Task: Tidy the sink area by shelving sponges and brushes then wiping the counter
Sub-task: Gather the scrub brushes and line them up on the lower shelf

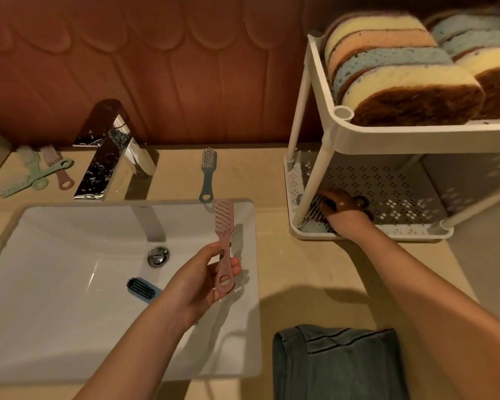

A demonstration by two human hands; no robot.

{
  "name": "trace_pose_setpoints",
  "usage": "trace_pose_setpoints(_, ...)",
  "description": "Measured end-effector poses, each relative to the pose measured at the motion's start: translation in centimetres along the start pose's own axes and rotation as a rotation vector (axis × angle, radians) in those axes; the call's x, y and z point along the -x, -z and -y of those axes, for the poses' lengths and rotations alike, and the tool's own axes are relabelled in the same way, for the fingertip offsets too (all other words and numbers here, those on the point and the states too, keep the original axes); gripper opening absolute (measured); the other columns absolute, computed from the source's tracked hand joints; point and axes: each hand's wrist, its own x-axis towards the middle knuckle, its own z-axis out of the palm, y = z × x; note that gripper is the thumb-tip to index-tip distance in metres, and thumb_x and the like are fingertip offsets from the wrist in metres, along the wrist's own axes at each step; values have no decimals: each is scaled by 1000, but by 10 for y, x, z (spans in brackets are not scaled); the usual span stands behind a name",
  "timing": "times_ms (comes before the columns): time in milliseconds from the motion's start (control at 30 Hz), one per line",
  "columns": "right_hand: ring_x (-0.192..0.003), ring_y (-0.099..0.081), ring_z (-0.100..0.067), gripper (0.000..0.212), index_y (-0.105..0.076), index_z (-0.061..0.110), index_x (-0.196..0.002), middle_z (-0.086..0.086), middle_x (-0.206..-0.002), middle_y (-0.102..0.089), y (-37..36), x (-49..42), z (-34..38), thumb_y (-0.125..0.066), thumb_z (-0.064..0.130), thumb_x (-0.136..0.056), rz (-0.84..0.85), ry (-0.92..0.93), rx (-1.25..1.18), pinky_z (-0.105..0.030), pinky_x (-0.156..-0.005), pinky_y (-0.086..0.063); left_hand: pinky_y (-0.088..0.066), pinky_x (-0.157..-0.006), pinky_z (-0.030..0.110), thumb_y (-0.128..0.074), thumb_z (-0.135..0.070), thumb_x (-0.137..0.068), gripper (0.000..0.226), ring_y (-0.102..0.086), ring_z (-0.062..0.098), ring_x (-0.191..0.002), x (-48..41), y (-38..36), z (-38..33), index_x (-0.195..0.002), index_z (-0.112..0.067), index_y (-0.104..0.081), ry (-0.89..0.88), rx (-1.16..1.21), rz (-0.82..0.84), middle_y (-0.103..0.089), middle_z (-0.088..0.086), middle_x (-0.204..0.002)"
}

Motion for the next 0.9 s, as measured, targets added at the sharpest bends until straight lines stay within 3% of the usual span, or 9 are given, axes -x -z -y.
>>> trace_pose_setpoints(200, -132, -40, -24, 47, -44, 18, -137, -5, -146, -39, 7, 23, 1, -49, 7, -92, -92, 97, -122, -35, -110, -33, -47, -71, 29, -44, -28, -95, 21, -63, 14, -72, 5, -3, 1, -107, -20, -60, -109, -182, 75, -68, 2, -73)
trace_pose_setpoints(300, -114, -53, -19, 33, -54, 16, -124, -4, -126, -55, 15, 52, 15, -50, 9, -92, -158, 94, -291, -35, -99, -45, -45, -64, 26, -34, -23, -100, 26, -62, 13, -72, 10, -7, 2, -110, -20, -57, -198, -370, 149, -66, 2, -77)
trace_pose_setpoints(400, -96, -60, -15, 16, -59, 21, -106, -1, -103, -64, 16, 92, 41, -51, 15, -93, -84, 81, -560, -18, -79, -49, -46, -59, 18, -31, -19, -101, 28, -62, 8, -67, 16, -11, 5, -106, -13, -58, -280, -521, 236, -64, 2, -77)
trace_pose_setpoints(500, -96, -62, -18, 22, -59, 14, -111, -5, -102, -65, 5, 118, 59, -57, 14, -89, 17, 72, -730, -20, -82, -53, -45, -60, 14, -37, -17, -99, 26, -59, 3, -61, 16, -22, 9, -94, -3, -57, -405, -686, 269, -60, 2, -72)
trace_pose_setpoints(600, -97, -65, -15, 26, -59, 19, -110, -3, -102, -68, -9, 128, 67, -63, 15, -85, 16, 60, -921, -27, -86, -53, -43, -65, 26, -44, -15, -97, 23, -52, 8, -64, 9, -39, 12, -79, -14, -59, -537, -813, 291, -57, -5, -67)
trace_pose_setpoints(700, -93, -66, -7, 25, -58, 16, -112, 1, -99, -69, -7, 129, 63, -58, 9, -88, -108, 35, -1064, -18, -78, -52, -40, -62, 21, -48, -17, -95, 27, -50, 0, -59, 1, -60, 8, -72, -27, -57, -636, -951, 319, -55, -17, -59)
trace_pose_setpoints(800, -91, -67, -5, 21, -56, 20, -110, 6, -100, -67, 8, 123, 54, -49, 10, -93, -197, -47, -1175, -19, -75, -54, -46, -61, 18, -50, -26, -94, 12, -59, 7, -76, -4, -82, 2, -88, -24, -60, -662, -1008, 259, -62, -9, -82)
trace_pose_setpoints(833, -92, -66, -5, 24, -54, 20, -114, 7, -103, -65, 12, 119, 50, -47, 10, -94, -218, -92, -1197, -20, -74, -55, -47, -69, 18, -51, -28, -93, 13, -59, 10, -90, -6, -86, 0, -101, -21, -57, -678, -1027, 188, -61, -6, -98)
trace_pose_setpoints(900, -97, -63, -8, 31, -47, 19, -125, 2, -110, -62, 21, 109, 40, -45, 11, -95, -262, -164, -1192, -21, -75, -54, -40, -87, 21, -53, -32, -92, 37, -48, 11, -113, -13, -95, -4, -126, -21, -43, -746, -1029, 66, -50, -4, -124)
